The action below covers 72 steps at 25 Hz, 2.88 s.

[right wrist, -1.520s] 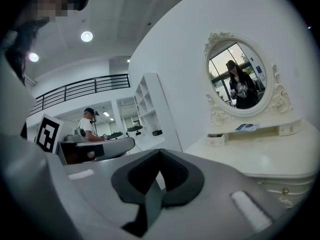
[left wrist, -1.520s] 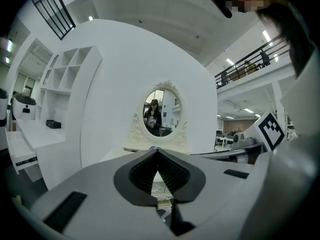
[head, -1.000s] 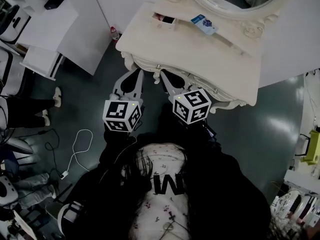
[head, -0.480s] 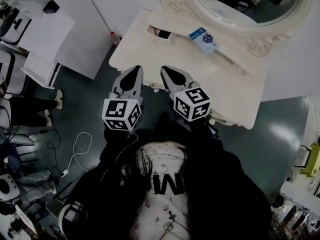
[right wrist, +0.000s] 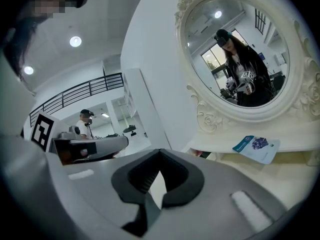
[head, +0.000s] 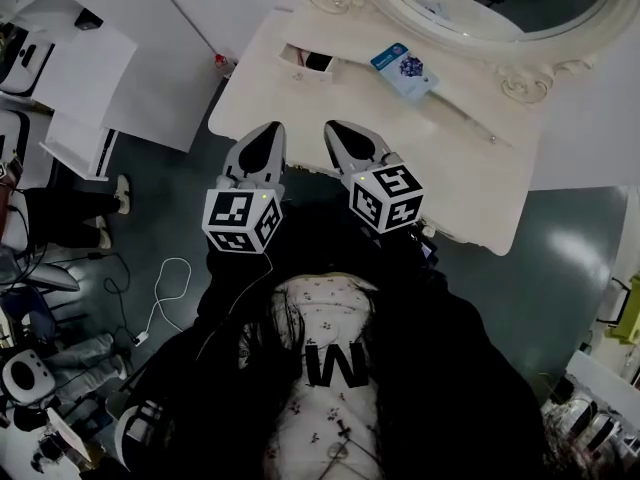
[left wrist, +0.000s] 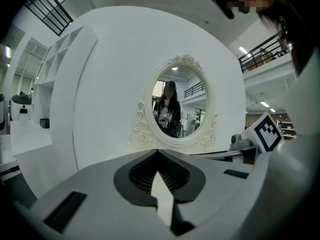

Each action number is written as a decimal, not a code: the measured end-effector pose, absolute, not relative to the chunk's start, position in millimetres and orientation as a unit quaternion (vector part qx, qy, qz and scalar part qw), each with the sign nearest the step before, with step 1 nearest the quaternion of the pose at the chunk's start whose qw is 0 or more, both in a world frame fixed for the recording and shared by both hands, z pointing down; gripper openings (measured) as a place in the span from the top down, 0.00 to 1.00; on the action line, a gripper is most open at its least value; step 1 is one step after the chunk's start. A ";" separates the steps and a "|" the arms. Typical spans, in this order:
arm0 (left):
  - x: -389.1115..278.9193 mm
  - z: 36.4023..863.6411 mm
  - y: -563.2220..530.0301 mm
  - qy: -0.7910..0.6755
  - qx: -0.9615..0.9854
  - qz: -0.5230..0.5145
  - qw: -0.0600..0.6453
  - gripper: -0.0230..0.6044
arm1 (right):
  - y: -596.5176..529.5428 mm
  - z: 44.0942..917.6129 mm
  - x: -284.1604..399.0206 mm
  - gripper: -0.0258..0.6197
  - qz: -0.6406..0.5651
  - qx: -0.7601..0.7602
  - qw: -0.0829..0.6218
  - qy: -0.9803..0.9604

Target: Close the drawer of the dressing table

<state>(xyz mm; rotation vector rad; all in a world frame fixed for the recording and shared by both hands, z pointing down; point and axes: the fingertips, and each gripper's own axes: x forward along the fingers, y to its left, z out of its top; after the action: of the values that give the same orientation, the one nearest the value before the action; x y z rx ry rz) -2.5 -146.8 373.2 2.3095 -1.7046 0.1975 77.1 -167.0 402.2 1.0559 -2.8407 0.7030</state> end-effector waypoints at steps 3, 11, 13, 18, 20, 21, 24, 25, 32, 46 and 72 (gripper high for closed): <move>-2.5 374.1 -158.5 -0.578 0.802 0.073 0.132 0.96 | -176.6 404.5 78.3 0.95 0.230 0.351 0.014 -0.908; -18.8 381.9 -202.1 -0.541 0.826 0.078 0.140 0.96 | -214.9 418.6 64.8 0.95 0.238 0.395 0.027 -0.887; -28.4 385.0 -218.3 -0.533 0.831 0.084 0.137 0.96 | -227.8 424.0 54.3 0.95 0.239 0.405 0.031 -0.882; -42.1 393.6 -251.7 -0.493 0.855 0.101 0.128 0.96 | -254.1 444.3 37.1 0.95 0.253 0.442 0.050 -0.859; -48.9 399.0 -263.5 -0.478 0.862 0.103 0.131 0.96 | -263.7 453.7 30.3 0.95 0.258 0.456 0.059 -0.849; -52.9 402.2 -269.3 -0.472 0.865 0.103 0.133 0.96 | -268.4 458.5 26.8 0.95 0.260 0.463 0.063 -0.845; -63.9 409.8 -284.8 -0.456 0.873 0.105 0.139 0.96 | -279.6 472.9 17.9 0.95 0.269 0.480 0.073 -0.832; -67.3 411.4 -289.3 -0.450 0.876 0.106 0.139 0.96 | -282.5 477.6 15.2 0.95 0.272 0.485 0.077 -0.827; -88.8 419.9 -313.3 -0.423 0.888 0.109 0.141 0.96 | -299.6 515.4 -1.1 0.95 0.305 0.504 0.093 -0.803; -118.9 436.6 -338.0 -0.416 0.889 0.115 0.154 0.96 | -335.1 598.5 -22.5 0.84 0.346 0.517 0.177 -0.763; -150.1 463.1 -347.0 -0.440 0.869 0.147 0.173 0.96 | -389.8 627.5 -4.2 0.78 0.341 0.549 0.213 -0.733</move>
<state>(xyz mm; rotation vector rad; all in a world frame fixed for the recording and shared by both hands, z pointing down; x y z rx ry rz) -150.1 -347.0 463.1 2.4651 -1.2490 0.4167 -4.2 -389.8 627.5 1.5230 -2.0354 0.9476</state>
